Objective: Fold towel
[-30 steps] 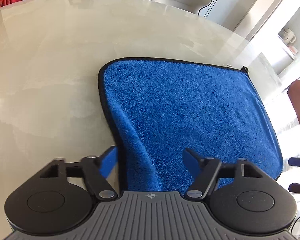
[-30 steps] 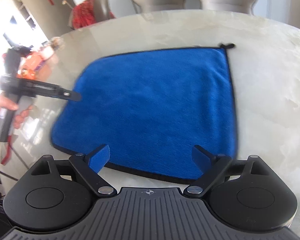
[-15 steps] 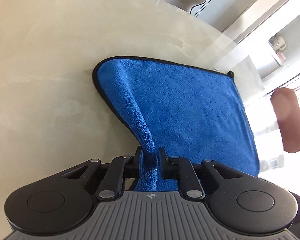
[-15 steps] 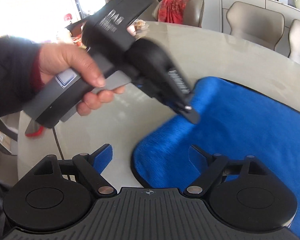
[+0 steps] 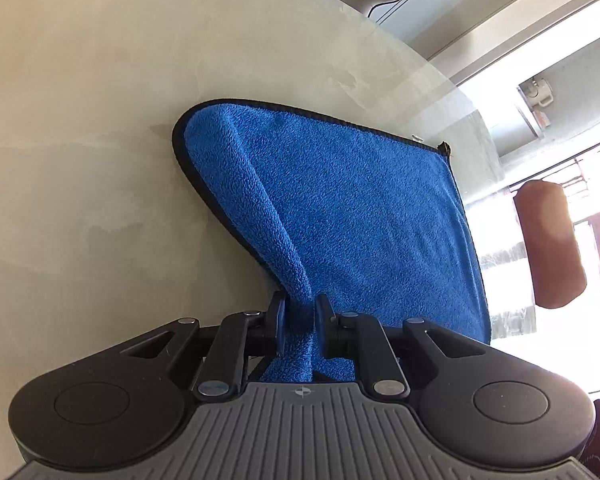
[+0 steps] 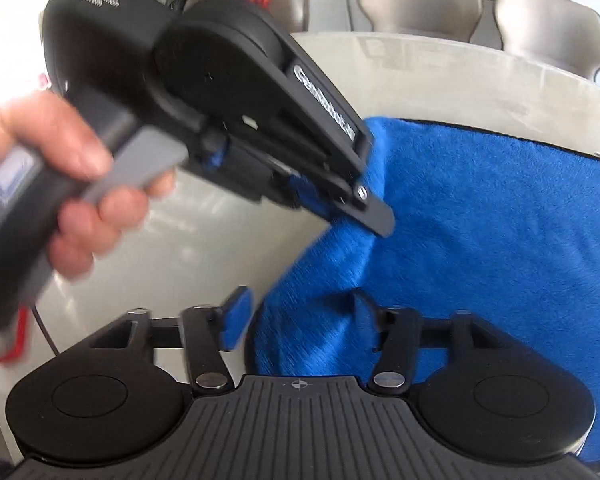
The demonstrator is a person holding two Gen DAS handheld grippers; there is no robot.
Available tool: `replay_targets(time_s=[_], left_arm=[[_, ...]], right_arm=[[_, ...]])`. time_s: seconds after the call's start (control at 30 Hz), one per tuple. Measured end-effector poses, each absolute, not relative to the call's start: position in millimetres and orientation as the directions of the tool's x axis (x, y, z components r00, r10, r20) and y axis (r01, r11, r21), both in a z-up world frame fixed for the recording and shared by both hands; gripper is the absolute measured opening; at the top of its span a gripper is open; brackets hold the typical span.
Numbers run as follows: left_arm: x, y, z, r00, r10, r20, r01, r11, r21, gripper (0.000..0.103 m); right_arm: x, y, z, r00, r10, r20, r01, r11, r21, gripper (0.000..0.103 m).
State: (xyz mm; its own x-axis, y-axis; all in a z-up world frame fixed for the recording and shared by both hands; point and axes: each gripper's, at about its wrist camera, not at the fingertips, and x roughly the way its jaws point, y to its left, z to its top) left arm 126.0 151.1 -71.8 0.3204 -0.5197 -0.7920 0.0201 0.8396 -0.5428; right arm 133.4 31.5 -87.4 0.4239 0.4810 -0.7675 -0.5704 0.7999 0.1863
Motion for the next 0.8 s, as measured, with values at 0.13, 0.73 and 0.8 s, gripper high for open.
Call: replay_targets(time_s=[0.13, 0.73, 0.8], left_arm=[[127.8, 153.9, -75.3, 0.311, -0.539, -0.783, 0.031, 0.829, -0.558, 0.015], [172.9, 182.4, -89.5, 0.417, -0.517, -0.748, -0.074, 0.8, -0.595, 0.024], [175.8, 174.1, -80.1, 0.422, -0.516, -0.745, -0.034, 0.813, -0.581, 0.021]], right_arm=[[131.7, 47.7, -93.0, 0.464, 0.446, -0.765, -0.542, 0.826, 0.153, 0.067], [144.4, 0.0, -72.2, 0.463, 0.499, -0.732, -0.519, 0.823, 0.233, 0.012], [147.5, -12.8, -67.2, 0.459, 0.512, -0.726, -0.499, 0.825, 0.267, 0.012]])
